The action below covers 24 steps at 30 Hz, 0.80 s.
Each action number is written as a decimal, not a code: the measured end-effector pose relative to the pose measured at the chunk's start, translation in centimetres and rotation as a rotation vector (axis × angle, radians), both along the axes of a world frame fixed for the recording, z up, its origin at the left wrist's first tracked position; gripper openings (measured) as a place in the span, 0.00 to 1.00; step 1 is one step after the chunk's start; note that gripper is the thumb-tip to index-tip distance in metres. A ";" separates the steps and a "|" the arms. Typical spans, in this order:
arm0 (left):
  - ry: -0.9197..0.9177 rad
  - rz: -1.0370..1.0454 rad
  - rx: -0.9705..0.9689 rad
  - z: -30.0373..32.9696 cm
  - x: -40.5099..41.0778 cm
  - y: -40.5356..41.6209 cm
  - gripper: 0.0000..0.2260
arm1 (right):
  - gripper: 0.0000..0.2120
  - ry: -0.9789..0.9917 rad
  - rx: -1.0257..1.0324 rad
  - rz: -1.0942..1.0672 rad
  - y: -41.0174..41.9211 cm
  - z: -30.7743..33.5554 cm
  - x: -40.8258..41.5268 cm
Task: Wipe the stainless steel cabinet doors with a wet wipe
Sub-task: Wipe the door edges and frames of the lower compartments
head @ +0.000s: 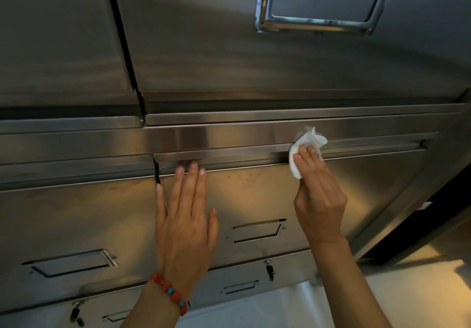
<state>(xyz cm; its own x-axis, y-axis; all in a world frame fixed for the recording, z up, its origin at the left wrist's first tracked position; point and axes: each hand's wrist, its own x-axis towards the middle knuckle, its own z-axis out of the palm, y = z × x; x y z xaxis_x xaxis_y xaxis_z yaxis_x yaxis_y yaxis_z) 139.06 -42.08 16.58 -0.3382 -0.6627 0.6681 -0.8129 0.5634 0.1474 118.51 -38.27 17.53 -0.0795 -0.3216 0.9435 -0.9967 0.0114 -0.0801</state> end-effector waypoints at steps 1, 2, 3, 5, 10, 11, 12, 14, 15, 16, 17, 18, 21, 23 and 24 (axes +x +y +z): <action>0.006 0.002 -0.004 0.0 -0.1 0.1 0.26 | 0.14 0.000 0.002 -0.003 0.0 0.0 0.0; 0.007 -0.001 -0.014 0.1 -0.2 0.3 0.26 | 0.14 0.004 0.003 -0.005 0.0 0.0 0.0; 0.005 -0.009 -0.026 0.1 -0.5 0.4 0.26 | 0.14 0.011 0.003 -0.007 0.0 0.0 -0.1; -0.001 -0.033 -0.049 0.2 -1.3 0.6 0.26 | 0.13 0.020 0.007 -0.005 0.0 -0.1 -0.2; -0.045 -0.020 -0.044 0.4 -3.8 1.3 0.25 | 0.15 0.029 -0.008 0.053 0.0 -0.3 -1.1; -0.055 -0.010 -0.032 0.4 -4.3 1.4 0.25 | 0.15 0.037 -0.004 0.064 0.0 -0.3 -1.4; -0.062 -0.003 -0.018 0.3 -4.9 1.6 0.25 | 0.14 0.045 0.000 0.074 0.1 -0.3 -1.7; -0.052 0.000 0.007 0.1 -6.0 2.0 0.25 | 0.12 0.058 0.005 0.099 0.2 -0.3 -2.2; -0.039 -0.002 0.017 0.1 -6.6 2.2 0.25 | 0.12 0.067 0.011 0.113 0.3 -0.2 -2.5; -0.028 -0.004 0.025 0.1 -7.1 2.3 0.25 | 0.12 0.073 0.017 0.124 0.3 -0.2 -2.8; -0.018 -0.004 0.031 0.1 -7.7 2.4 0.25 | 0.13 0.078 0.020 0.133 0.4 -0.1 -3.1; -0.010 -0.003 0.036 0.0 -8.1 2.4 0.25 | 0.14 0.079 0.020 0.139 0.4 -0.1 -3.4; -0.006 0.006 0.048 0.0 -9.4 2.5 0.25 | 0.14 0.070 0.003 0.139 0.7 -0.2 -4.3; -0.020 0.016 0.050 -0.1 -9.9 2.5 0.25 | 0.14 0.058 -0.002 0.136 0.9 -0.2 -5.0; -0.029 0.022 0.049 -0.2 -10.2 2.5 0.25 | 0.14 0.054 -0.001 0.133 1.0 -0.1 -5.3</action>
<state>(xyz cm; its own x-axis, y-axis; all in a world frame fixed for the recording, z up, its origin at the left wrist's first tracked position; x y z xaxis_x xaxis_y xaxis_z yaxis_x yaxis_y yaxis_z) 128.88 -39.59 16.40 -0.3422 -0.7019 0.6248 -0.8294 0.5381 0.1502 113.22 -37.29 17.38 0.0149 -0.3245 0.9458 -0.9922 -0.1216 -0.0261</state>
